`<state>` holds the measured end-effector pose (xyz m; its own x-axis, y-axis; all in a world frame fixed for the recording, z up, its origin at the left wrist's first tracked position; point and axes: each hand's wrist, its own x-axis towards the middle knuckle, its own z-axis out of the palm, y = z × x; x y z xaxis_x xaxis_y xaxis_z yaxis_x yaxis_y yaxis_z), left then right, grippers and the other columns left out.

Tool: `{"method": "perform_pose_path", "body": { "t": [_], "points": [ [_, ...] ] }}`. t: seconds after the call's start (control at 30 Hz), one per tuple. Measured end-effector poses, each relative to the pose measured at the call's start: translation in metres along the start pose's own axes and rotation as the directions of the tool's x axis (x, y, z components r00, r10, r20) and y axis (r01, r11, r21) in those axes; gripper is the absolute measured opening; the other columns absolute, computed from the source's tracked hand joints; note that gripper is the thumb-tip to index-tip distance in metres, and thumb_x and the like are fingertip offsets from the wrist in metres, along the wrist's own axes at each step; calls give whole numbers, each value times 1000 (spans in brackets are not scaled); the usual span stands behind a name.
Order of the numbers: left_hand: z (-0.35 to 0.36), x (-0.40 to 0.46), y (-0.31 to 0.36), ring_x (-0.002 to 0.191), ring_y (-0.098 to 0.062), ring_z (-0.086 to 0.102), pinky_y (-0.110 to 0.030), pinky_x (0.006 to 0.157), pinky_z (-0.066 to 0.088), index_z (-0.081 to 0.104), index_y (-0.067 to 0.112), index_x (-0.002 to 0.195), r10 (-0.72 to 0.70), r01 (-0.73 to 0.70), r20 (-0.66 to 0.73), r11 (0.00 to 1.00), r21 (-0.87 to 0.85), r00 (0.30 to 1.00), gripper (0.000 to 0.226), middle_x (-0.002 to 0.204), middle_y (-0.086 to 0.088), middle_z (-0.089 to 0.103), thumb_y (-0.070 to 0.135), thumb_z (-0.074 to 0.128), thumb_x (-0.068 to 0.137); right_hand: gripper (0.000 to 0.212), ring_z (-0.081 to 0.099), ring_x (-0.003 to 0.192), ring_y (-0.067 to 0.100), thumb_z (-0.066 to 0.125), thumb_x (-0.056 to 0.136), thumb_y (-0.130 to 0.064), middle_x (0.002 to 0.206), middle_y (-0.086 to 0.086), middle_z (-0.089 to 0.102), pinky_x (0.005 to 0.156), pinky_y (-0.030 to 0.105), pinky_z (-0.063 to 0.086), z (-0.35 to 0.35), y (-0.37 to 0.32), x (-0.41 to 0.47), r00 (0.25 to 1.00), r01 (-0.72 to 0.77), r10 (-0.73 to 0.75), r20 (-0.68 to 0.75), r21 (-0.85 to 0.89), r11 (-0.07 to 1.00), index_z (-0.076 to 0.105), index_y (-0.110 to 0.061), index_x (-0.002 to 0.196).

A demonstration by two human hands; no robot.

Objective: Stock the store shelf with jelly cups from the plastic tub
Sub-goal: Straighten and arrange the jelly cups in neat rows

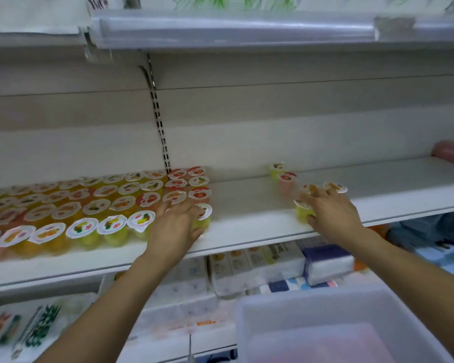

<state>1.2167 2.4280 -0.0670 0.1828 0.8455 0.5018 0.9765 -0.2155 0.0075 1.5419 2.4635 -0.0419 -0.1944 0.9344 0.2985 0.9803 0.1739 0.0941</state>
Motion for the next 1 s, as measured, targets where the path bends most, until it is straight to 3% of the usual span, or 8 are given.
{"method": "perform_pose_path", "body": {
  "t": [0.1, 0.27, 0.37, 0.53, 0.77, 0.9, 1.0],
  "points": [
    [1, -2, 9, 93, -26, 67, -42, 91, 43, 72, 19, 95, -35, 35, 6, 999, 24, 999, 39, 100, -2, 70, 23, 88, 60, 50, 47, 120, 25, 57, 89, -13, 130, 3, 53, 87, 34, 46, 7, 3, 4, 999, 45, -45, 3, 61, 997, 53, -36, 132],
    [1, 6, 19, 74, -27, 63, -34, 69, 46, 69, 17, 80, -63, 62, 3, 996, 63, 998, 29, 80, 0, 68, 12, 85, 56, 40, 46, 118, 26, 58, 91, -21, 127, 4, 56, 88, 37, 46, 13, -18, 13, 991, 135, -134, -18, 236, 962, 58, -31, 130],
    [2, 8, 19, 71, -26, 63, -33, 67, 45, 68, 18, 77, -53, 54, -11, 997, 54, 999, 28, 77, 2, 68, 12, 84, 56, 36, 46, 117, 27, 57, 92, -22, 126, 3, 58, 88, 34, 45, 15, -54, 14, 970, 241, -227, -82, 312, 919, 61, -28, 128],
    [1, 11, 19, 73, -23, 64, -33, 73, 44, 67, 21, 78, -58, 57, 5, 997, 46, 998, 27, 79, 4, 68, 18, 84, 57, 37, 43, 118, 24, 54, 93, -24, 128, 1, 55, 85, 34, 45, 20, -112, 25, 933, 360, -338, -126, 357, 862, 59, -28, 129],
    [0, 10, 16, 84, -22, 64, -36, 83, 42, 67, 23, 85, -113, 112, 34, 993, 38, 993, 25, 88, 5, 68, 20, 80, 64, 34, 47, 113, 28, 59, 90, -21, 121, 4, 58, 75, 36, 48, 25, -125, 31, 923, 385, -337, -187, 389, 837, 63, -26, 124],
    [-5, 7, 17, 99, -21, 61, -37, 93, 36, 65, 25, 100, -125, 122, 60, 991, 55, 990, 26, 103, 6, 66, 29, 74, 75, 37, 50, 115, 23, 54, 91, -43, 125, -2, 57, 86, 33, 42, 21, -124, 30, 911, 412, -372, -180, 314, 856, 61, -30, 125],
    [-10, 9, 20, 117, -16, 52, -37, 106, 27, 53, 31, 121, -143, 129, 153, 987, 98, 978, 44, 123, 9, 57, 50, 63, 82, 58, 57, 108, 26, 34, 86, -64, 119, 1, 63, 91, 39, 39, 21, -108, 35, 918, 372, -290, -268, 339, 864, 62, -29, 123]
  ]
}}
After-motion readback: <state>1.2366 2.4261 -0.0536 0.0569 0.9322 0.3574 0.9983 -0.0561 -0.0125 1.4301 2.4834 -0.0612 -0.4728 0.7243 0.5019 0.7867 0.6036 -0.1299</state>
